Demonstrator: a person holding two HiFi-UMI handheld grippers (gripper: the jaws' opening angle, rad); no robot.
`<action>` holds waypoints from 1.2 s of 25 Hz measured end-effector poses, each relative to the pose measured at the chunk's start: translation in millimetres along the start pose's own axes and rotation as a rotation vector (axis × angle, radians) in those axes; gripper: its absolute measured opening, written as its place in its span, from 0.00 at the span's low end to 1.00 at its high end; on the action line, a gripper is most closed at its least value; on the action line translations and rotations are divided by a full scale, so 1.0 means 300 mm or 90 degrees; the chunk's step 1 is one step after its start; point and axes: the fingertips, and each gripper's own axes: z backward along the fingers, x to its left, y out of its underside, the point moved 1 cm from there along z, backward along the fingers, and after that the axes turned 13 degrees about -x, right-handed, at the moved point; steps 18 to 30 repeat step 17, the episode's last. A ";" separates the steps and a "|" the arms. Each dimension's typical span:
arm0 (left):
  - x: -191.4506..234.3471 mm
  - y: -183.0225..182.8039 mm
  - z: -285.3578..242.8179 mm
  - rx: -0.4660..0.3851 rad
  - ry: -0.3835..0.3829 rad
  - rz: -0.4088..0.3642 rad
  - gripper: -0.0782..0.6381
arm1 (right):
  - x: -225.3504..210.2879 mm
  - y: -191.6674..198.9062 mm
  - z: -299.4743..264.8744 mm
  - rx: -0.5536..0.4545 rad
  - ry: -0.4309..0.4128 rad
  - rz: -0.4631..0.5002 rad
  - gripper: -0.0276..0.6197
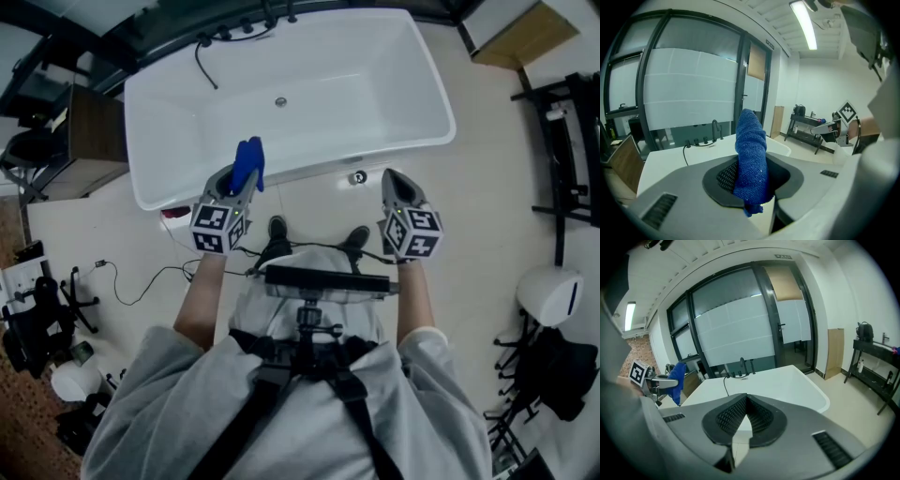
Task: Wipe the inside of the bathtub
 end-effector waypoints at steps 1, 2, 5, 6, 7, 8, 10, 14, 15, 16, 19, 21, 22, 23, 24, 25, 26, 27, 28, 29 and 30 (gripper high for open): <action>0.000 -0.001 -0.004 0.000 0.001 -0.001 0.28 | 0.002 0.004 -0.003 0.004 -0.002 0.001 0.05; 0.000 -0.001 -0.005 0.000 0.001 -0.001 0.28 | 0.004 0.009 -0.005 0.007 -0.003 0.002 0.05; -0.004 0.001 -0.009 0.002 0.000 0.001 0.28 | 0.003 0.015 -0.011 0.013 -0.007 0.006 0.05; -0.005 0.000 -0.009 0.003 0.000 0.000 0.28 | 0.002 0.013 -0.013 0.013 -0.007 0.006 0.05; -0.005 0.000 -0.009 0.003 -0.001 -0.001 0.28 | 0.000 0.012 -0.014 0.013 -0.008 0.007 0.05; -0.006 -0.001 -0.008 0.003 -0.002 -0.001 0.28 | -0.001 0.011 -0.016 0.013 -0.009 0.008 0.05; -0.006 -0.002 -0.008 0.002 -0.005 0.000 0.28 | -0.005 0.012 -0.016 0.014 -0.012 0.010 0.05; -0.016 -0.007 -0.006 0.000 -0.007 0.002 0.28 | -0.011 0.015 -0.014 0.018 -0.017 0.014 0.05; -0.018 -0.009 -0.007 0.000 -0.007 0.002 0.28 | -0.012 0.014 -0.014 0.018 -0.017 0.015 0.05; -0.019 -0.011 -0.007 -0.001 -0.007 0.002 0.28 | -0.013 0.014 -0.014 0.019 -0.017 0.015 0.05; -0.020 -0.014 -0.008 -0.001 -0.007 0.002 0.28 | -0.014 0.013 -0.014 0.020 -0.017 0.016 0.05; -0.020 -0.014 -0.008 -0.001 -0.007 0.002 0.28 | -0.014 0.013 -0.014 0.020 -0.017 0.016 0.05; -0.020 -0.014 -0.008 -0.001 -0.007 0.002 0.28 | -0.014 0.013 -0.014 0.020 -0.017 0.016 0.05; -0.020 -0.014 -0.008 -0.001 -0.007 0.002 0.28 | -0.014 0.013 -0.014 0.020 -0.017 0.016 0.05; -0.020 -0.014 -0.008 -0.001 -0.007 0.002 0.28 | -0.014 0.013 -0.014 0.020 -0.017 0.016 0.05; -0.020 -0.014 -0.008 -0.001 -0.007 0.002 0.28 | -0.014 0.013 -0.014 0.020 -0.017 0.016 0.05; -0.020 -0.014 -0.008 -0.001 -0.007 0.002 0.28 | -0.014 0.013 -0.014 0.020 -0.017 0.016 0.05; -0.020 -0.014 -0.008 -0.001 -0.007 0.002 0.28 | -0.014 0.013 -0.014 0.020 -0.017 0.016 0.05; -0.020 -0.014 -0.008 -0.001 -0.007 0.002 0.28 | -0.014 0.013 -0.014 0.020 -0.017 0.016 0.05; -0.020 -0.014 -0.008 -0.001 -0.007 0.002 0.28 | -0.014 0.013 -0.014 0.020 -0.017 0.016 0.05; -0.020 -0.014 -0.008 -0.001 -0.007 0.002 0.28 | -0.014 0.013 -0.014 0.020 -0.017 0.016 0.05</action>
